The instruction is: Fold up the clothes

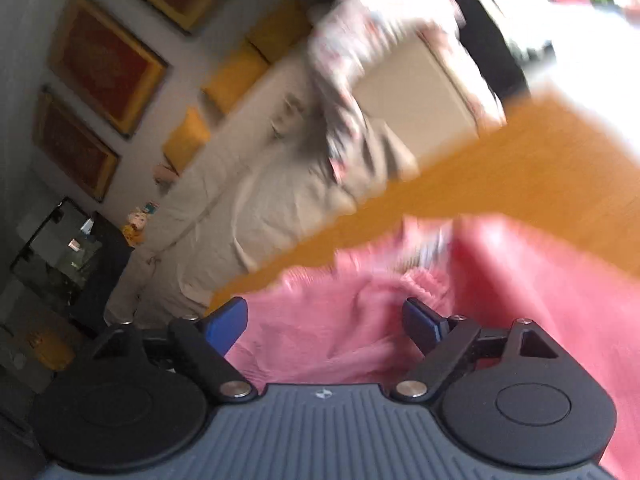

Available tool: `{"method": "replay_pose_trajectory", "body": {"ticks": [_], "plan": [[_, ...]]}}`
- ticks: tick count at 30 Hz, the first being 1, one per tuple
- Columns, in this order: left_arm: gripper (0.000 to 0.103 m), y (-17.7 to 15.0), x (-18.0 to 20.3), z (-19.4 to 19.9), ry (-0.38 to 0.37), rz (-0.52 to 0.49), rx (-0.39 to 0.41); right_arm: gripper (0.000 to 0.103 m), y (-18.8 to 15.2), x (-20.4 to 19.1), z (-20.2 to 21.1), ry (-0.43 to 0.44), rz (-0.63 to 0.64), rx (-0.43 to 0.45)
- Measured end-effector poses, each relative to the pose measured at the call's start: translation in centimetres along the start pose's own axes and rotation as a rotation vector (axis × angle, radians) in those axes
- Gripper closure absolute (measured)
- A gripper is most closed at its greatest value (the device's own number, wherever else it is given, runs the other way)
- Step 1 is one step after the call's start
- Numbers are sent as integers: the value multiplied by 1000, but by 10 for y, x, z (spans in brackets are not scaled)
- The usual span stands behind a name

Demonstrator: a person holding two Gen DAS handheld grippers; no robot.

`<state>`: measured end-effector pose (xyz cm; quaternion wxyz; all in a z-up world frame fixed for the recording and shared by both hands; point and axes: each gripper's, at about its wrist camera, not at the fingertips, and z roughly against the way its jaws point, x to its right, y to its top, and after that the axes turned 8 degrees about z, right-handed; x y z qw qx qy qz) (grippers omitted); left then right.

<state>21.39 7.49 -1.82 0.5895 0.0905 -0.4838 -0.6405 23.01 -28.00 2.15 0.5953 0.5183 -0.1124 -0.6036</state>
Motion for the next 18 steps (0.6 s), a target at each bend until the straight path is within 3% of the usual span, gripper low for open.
{"method": "replay_pose_trajectory", "body": {"ticks": [1,4,6,7,10,12,15,18], "plan": [[7,0,3,-1,7,-13,-1,18,9,-7,27,-48,105,46],[6,-1,12,3,4,-47,4,16,-2,-35,99,-328,551,109],[10,1,28,10,4,-92,9,16,-22,-41,128,-445,734,76],[11,1,36,14,4,-115,11,16,-29,-36,142,-478,763,62],[12,12,80,25,-254,-52,-70,15,-38,-16,170,-488,644,117],[15,10,112,14,-436,32,-197,14,-38,1,183,-487,531,200],[27,-14,153,-27,-519,156,-459,10,-38,27,203,-481,361,321],[29,-46,167,-71,-422,322,-651,7,-41,49,210,-448,279,381]]}}
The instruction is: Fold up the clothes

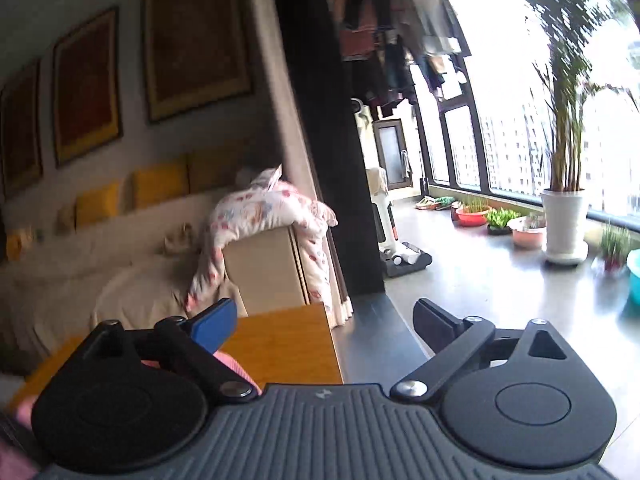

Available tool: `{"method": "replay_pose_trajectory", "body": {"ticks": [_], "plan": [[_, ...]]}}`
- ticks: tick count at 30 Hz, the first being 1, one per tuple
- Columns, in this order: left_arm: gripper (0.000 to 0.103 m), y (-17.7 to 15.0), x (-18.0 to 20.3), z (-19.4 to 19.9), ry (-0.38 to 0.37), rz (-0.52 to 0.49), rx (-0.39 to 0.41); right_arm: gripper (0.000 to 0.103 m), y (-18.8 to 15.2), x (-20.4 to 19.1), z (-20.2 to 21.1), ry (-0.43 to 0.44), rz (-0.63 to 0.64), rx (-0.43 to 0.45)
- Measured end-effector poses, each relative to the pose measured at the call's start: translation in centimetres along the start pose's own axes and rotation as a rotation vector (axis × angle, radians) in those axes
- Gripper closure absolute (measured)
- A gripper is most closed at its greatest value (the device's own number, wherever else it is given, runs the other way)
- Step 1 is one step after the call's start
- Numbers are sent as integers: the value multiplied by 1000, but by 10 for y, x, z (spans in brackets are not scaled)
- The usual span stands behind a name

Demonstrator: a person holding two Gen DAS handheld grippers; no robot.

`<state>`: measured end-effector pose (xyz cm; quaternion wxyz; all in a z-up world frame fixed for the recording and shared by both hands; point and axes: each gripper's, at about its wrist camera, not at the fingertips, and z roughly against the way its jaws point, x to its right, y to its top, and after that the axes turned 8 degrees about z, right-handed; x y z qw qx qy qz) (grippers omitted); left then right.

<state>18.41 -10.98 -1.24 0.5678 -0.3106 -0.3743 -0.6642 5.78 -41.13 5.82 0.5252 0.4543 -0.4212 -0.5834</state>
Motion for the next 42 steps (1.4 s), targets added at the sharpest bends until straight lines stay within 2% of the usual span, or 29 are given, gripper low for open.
{"method": "replay_pose_trajectory", "body": {"ticks": [1,3,6,9,10,12,13,14,15,18,20,25,28,30,34,35,37,38,39,40,42], "plan": [[28,1,-8,-13,11,82,-19,7,-3,6,1,3,-15,4],[25,2,-15,-29,21,147,-10,6,-10,15,4,5,-37,12],[20,6,-3,-37,46,129,35,4,-16,28,9,11,-73,23],[22,9,13,-46,93,74,66,3,-21,35,9,4,-83,27],[26,10,18,-50,96,42,74,3,-23,33,5,-1,-84,30],[58,13,29,-54,134,-36,97,3,-24,30,0,-9,-89,38],[67,14,30,-57,160,-62,105,3,-23,29,-2,-11,-93,43],[89,16,30,-60,188,-86,114,3,-22,28,-3,-14,-96,48],[98,18,29,-62,194,-100,116,3,-20,27,-4,-14,-99,55],[98,24,38,-56,158,-157,138,3,-12,17,-4,-6,-88,87],[99,38,62,-39,128,-240,201,3,-3,6,-2,-7,-60,123],[99,78,136,73,101,-455,495,2,22,-10,6,1,-60,213],[99,83,124,130,165,-478,589,0,29,-20,3,51,-79,220],[98,86,115,168,209,-491,649,0,26,-31,-7,82,-66,188],[96,84,22,203,280,-375,631,0,13,-62,-35,123,-5,103],[90,82,0,208,285,-329,621,0,10,-70,-41,139,7,79],[67,76,-43,223,284,-238,632,0,8,-86,-49,167,42,44],[47,73,-62,236,268,-189,648,0,7,-93,-53,181,60,27],[39,69,-81,248,249,-140,665,0,6,-101,-57,195,78,9],[37,64,-96,260,213,-87,669,0,6,-107,-58,207,102,-2],[27,51,-115,280,150,-18,655,0,7,-118,-58,233,146,-23]]}}
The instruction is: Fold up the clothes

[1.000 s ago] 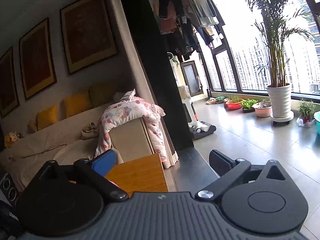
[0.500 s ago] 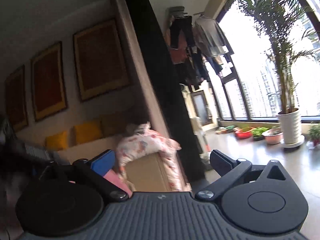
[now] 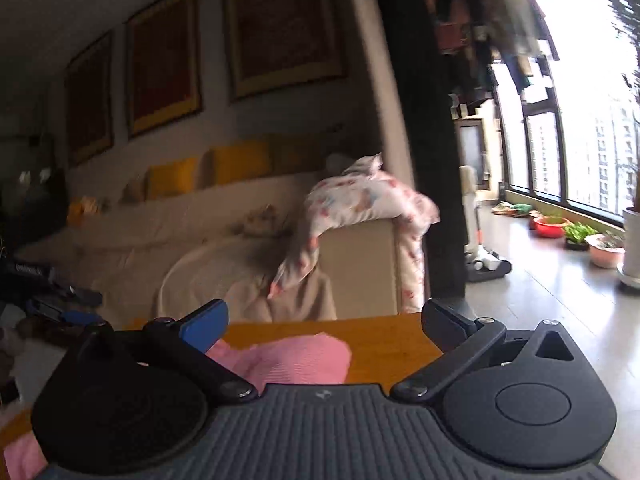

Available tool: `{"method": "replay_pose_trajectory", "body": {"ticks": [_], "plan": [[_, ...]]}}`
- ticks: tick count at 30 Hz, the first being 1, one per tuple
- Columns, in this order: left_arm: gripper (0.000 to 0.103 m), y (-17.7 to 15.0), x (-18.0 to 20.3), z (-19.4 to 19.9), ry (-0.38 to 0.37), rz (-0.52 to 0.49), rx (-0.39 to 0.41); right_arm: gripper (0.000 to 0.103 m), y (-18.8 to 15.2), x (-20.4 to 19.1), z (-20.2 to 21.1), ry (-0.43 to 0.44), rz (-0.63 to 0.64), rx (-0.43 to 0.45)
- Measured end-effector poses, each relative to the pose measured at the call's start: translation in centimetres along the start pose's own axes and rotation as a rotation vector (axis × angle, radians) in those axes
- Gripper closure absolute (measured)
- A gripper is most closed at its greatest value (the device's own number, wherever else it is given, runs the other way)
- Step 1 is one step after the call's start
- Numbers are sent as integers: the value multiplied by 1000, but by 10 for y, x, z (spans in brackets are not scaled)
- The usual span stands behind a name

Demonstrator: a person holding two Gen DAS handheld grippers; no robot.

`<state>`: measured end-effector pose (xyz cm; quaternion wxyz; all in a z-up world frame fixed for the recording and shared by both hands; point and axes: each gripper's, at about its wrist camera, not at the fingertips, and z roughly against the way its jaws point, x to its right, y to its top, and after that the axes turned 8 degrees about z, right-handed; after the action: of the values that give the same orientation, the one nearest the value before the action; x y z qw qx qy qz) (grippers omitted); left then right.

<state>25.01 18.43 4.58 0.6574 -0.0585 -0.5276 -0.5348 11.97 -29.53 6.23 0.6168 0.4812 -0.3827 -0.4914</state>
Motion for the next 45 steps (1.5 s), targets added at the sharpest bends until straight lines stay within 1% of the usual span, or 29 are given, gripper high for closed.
{"method": "replay_pose_trajectory", "body": {"ticks": [1,3,6,7,9,11,12,13,14,16,17,18,19,21,23,25,26,29,31,32,33,34,36,37,38,40,41,43,45], "plan": [[24,0,-11,10,-18,40,-10,0,2,-5,0,25,16,-15],[21,-12,-14,11,-56,78,-60,0,3,-15,-2,107,23,-57],[14,-38,1,-6,-118,97,-141,0,-17,-32,-19,313,-71,-204],[13,-47,5,-13,-127,93,-164,0,-31,-38,-26,368,-96,-265],[12,-58,12,-30,-110,76,-191,0,-57,-49,-38,381,-84,-364],[11,-59,19,-48,-40,38,-171,0,-79,-52,-41,331,-68,-407],[11,-59,22,-56,-3,18,-159,0,-81,-51,-36,342,-77,-376],[12,-60,25,-65,33,-2,-148,0,-80,-49,-34,355,-104,-376],[15,-60,28,-74,69,-21,-136,0,-82,-48,-32,339,-114,-376],[41,-59,35,-88,91,-74,-114,0,-84,-48,-28,339,-132,-371],[72,-58,39,-95,112,-106,-112,0,-85,-48,-27,343,-138,-370],[88,-58,44,-101,128,-141,-114,0,-85,-49,-27,344,-140,-370],[88,-58,50,-106,143,-176,-116,0,-85,-49,-26,344,-138,-369],[90,-51,70,-102,125,-259,-79,0,-87,-45,-22,347,-146,-365],[90,-42,96,-82,103,-382,29,0,-89,-41,-20,349,-154,-361],[90,-32,111,-69,123,-473,126,0,-90,-40,-18,352,-159,-358],[90,-29,112,-69,138,-506,153,0,-90,-41,-19,352,-153,-358],[88,-36,86,-89,226,-526,98,0,-88,-45,-19,348,-132,-364],[85,-45,61,-105,296,-537,51,0,-85,-47,-20,340,-112,-373],[80,-49,48,-107,327,-539,40,0,-84,-49,-21,334,-97,-377],[70,-52,36,-108,358,-540,31,0,-83,-50,-22,328,-76,-382],[66,-50,30,-101,363,-522,35,0,-81,-52,-22,320,-45,-389],[46,-45,19,-84,366,-480,46,0,-71,-51,-22,306,-6,-382],[45,-41,18,-72,367,-473,60,0,-65,-49,-22,299,5,-371],[47,-37,22,-61,353,-466,74,0,-58,-47,-22,294,15,-360],[47,-29,29,-38,321,-452,101,0,-32,-34,-27,290,-22,-302],[45,-25,36,-29,266,-426,102,0,-19,-28,-31,294,-59,-275],[40,-20,44,-23,119,-348,80,0,0,-19,-47,326,-159,-246],[31,-22,44,-35,8,-259,32,0,9,-13,-77,382,-283,-243]]}}
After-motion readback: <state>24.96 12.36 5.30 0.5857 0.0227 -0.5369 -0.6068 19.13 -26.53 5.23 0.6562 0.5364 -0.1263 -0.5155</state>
